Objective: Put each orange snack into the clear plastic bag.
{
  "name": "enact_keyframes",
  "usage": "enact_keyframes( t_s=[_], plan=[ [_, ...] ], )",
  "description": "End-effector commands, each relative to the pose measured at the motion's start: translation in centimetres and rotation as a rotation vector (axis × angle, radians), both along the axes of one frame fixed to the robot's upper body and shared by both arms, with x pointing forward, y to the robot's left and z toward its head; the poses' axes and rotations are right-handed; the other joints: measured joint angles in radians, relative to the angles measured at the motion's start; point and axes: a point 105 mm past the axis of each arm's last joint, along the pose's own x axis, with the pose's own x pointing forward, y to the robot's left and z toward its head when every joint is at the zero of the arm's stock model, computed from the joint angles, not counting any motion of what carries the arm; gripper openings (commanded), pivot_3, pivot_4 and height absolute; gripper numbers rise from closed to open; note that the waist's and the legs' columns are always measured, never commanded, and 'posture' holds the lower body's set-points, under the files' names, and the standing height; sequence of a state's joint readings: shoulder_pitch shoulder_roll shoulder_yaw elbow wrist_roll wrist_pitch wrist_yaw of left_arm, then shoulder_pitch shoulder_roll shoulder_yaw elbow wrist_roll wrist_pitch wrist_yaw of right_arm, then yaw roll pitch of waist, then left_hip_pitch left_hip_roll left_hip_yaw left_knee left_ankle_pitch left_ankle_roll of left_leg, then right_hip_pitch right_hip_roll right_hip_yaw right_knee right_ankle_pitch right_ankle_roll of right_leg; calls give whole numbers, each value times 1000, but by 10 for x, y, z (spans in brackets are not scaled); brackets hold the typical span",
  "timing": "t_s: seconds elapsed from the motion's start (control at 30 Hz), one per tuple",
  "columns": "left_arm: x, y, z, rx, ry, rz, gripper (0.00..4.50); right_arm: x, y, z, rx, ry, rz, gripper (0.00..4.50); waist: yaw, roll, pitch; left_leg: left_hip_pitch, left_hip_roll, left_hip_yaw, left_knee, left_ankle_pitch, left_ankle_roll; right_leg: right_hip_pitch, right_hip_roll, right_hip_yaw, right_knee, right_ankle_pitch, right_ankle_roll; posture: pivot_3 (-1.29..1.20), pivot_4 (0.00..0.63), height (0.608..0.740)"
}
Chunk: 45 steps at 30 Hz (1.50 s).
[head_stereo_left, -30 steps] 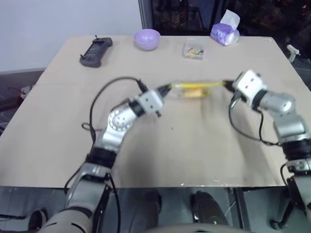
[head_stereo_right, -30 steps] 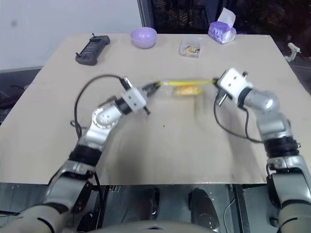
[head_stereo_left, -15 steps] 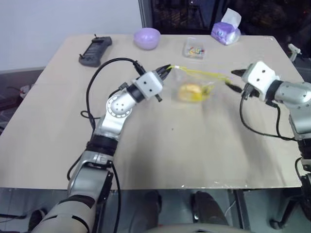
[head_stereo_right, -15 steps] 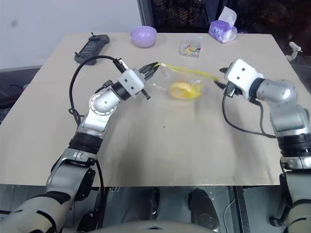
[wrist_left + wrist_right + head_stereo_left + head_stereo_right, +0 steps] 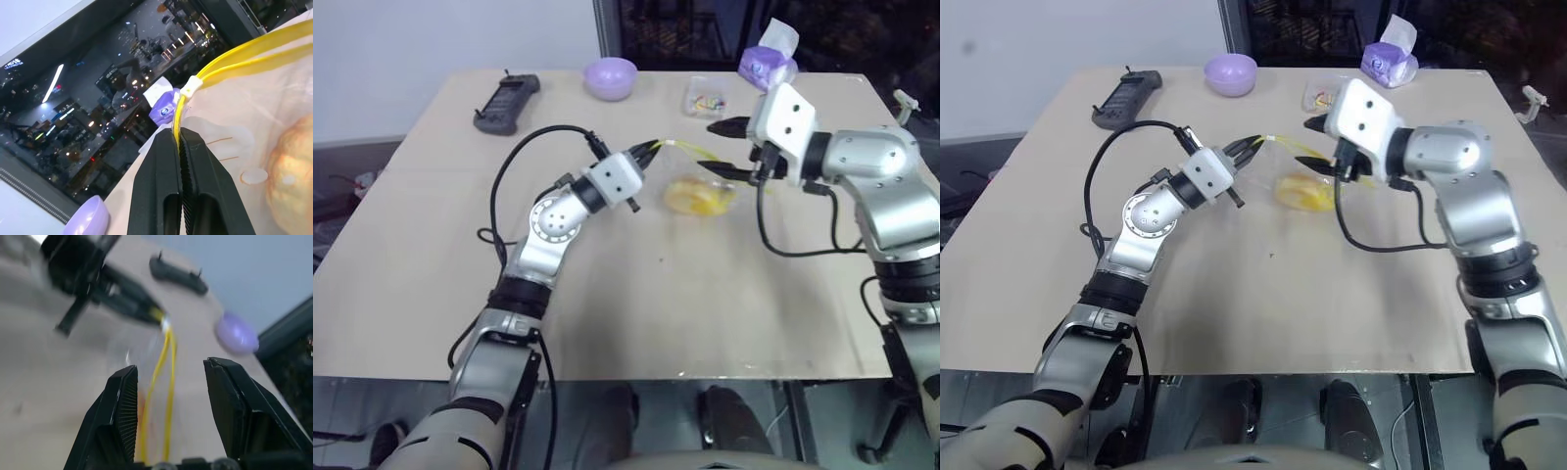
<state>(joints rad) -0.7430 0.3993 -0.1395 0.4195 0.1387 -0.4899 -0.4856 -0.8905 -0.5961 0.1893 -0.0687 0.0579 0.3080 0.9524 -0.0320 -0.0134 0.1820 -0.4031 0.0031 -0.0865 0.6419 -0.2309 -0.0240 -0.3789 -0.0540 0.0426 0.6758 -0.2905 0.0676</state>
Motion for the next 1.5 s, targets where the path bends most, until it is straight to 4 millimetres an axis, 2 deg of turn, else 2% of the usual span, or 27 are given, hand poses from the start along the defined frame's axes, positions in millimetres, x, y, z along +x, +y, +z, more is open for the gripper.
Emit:
enact_keyframes(
  t_s=[0.03, 0.2, 0.33, 0.6, 0.73, 0.77, 0.8, 1.5],
  plan=[
    [-6, -5, 13, 3, -54, -24, 0, 8, 10, 5, 7, -75, -3, 2333, 2, 0, 0, -1, 0, 0, 1, 0, 0, 0, 0, 0, 0, 0, 0, 0, 150, 740],
    [-7, -4, 13, 5, -52, -22, 0, 14, 24, 8, -8, -184, 23, 2333, -4, 0, 0, -3, 0, 0, 1, 0, 0, -4, 0, 0, 2, 0, 0, 0, 150, 740],
    [-7, -4, 14, 6, -51, -19, 0, 19, 31, 12, -32, -295, 31, 2333, -10, 0, 0, -11, 0, -1, 4, 3, -4, -12, 0, 0, 4, 0, 0, 0, 150, 740],
    [-7, -3, 14, 11, -53, -16, 0, 25, 37, 7, -70, -353, 47, 2333, -10, 0, 0, -14, 0, 0, 5, 3, -5, -15, 0, 1, 5, 0, 0, 0, 150, 740],
    [-7, -2, 13, 11, -51, -13, 0, 24, 38, 7, -65, -362, 59, 521, -10, 0, 0, -14, 0, 0, 5, 3, -5, -15, 0, 1, 5, 0, 0, 0, 150, 740],
    [-7, -2, 13, 11, -50, -13, 0, 24, 39, 7, -66, -363, 61, 149, -10, 0, 0, -14, 0, 0, 5, 3, -5, -15, 0, 1, 5, 0, 0, 0, 150, 740],
    [-7, -2, 13, 12, -50, -13, 0, 24, 39, 7, -64, -363, 63, 66, -10, 0, 0, -14, 0, 0, 5, 3, -5, -15, 0, 1, 5, 0, 0, 0, 150, 740],
    [-4, -1, 14, 24, -48, -6, 0, 20, 42, 10, -82, -418, 81, 66, -10, 0, 0, -14, 0, 0, 5, 3, -5, -15, 0, 1, 5, 0, 0, 0, 150, 740]
  ],
)
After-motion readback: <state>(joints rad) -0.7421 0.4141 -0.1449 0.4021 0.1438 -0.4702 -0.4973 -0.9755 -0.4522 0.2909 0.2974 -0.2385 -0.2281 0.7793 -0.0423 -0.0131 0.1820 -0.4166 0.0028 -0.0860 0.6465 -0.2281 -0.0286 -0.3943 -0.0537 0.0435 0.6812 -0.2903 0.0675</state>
